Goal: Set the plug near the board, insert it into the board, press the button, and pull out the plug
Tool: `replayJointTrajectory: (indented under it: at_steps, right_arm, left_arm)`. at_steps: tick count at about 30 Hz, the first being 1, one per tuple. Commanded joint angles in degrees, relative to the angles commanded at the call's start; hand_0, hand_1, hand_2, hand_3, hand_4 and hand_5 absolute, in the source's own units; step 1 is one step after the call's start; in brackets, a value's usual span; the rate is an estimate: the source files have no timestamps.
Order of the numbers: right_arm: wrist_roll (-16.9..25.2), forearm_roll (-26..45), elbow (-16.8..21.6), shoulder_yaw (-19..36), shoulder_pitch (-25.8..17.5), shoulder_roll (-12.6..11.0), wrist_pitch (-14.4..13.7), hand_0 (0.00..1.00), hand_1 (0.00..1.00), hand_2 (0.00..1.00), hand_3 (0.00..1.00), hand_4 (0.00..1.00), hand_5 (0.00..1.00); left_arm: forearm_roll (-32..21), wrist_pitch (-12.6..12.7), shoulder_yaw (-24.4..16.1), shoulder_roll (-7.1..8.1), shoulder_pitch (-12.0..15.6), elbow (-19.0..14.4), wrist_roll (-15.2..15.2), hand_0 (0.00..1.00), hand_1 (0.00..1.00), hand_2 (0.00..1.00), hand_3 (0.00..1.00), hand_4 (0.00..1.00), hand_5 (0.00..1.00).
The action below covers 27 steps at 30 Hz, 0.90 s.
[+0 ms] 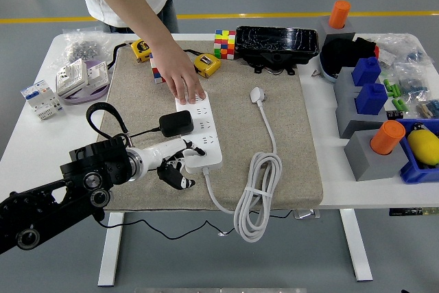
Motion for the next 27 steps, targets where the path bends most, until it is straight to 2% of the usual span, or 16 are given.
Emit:
replayJointTrajectory:
  at_steps: [9,18,22,23,27]
  right_arm:
    - [0.0,0.0,0.0,0.1,0.0,0.0,0.0,0.679,0.688,0.695,0.602,0.937,0.533]
    - [0.0,0.0,0.0,0.0,0.0,0.0,0.0,0.679,0.688,0.695,0.600,0.937,0.533]
    - [0.0,0.0,0.0,-0.1,0.0,0.1,0.0,0.679,0.688,0.695,0.600,0.937,0.533]
    - [0.0,0.0,0.0,-0.1,0.0,0.1,0.0,0.679,0.688,0.695,0.601,0.937,0.532]
    - [0.0,0.0,-0.1,0.0,0.0,0.1,0.0,0.679,0.688,0.695,0.601,0.937,0.532]
  left_arm:
    - [-0.3,0.3,-0.4,0.08,0.1,-0.7,-0.8,0.069,0.075,0.135,0.862,0.725,0.002]
    - [-4.1,0.4,-3.0,0.38,0.9,-1.6,-2.7,0.069,0.075,0.136,0.854,0.708,0.002]
    - [-4.5,2.6,-3.9,0.19,1.6,-1.3,-6.4,0.069,0.075,0.136,0.854,0.708,0.002]
    - [-4.6,3.9,-4.1,0.06,1.8,-1.1,-8.0,0.089,0.076,0.144,0.783,0.525,0.002]
    - [-5.8,8.5,-4.8,-0.28,2.7,-0.4,-13.3,0.089,0.076,0.144,0.783,0.525,0.002]
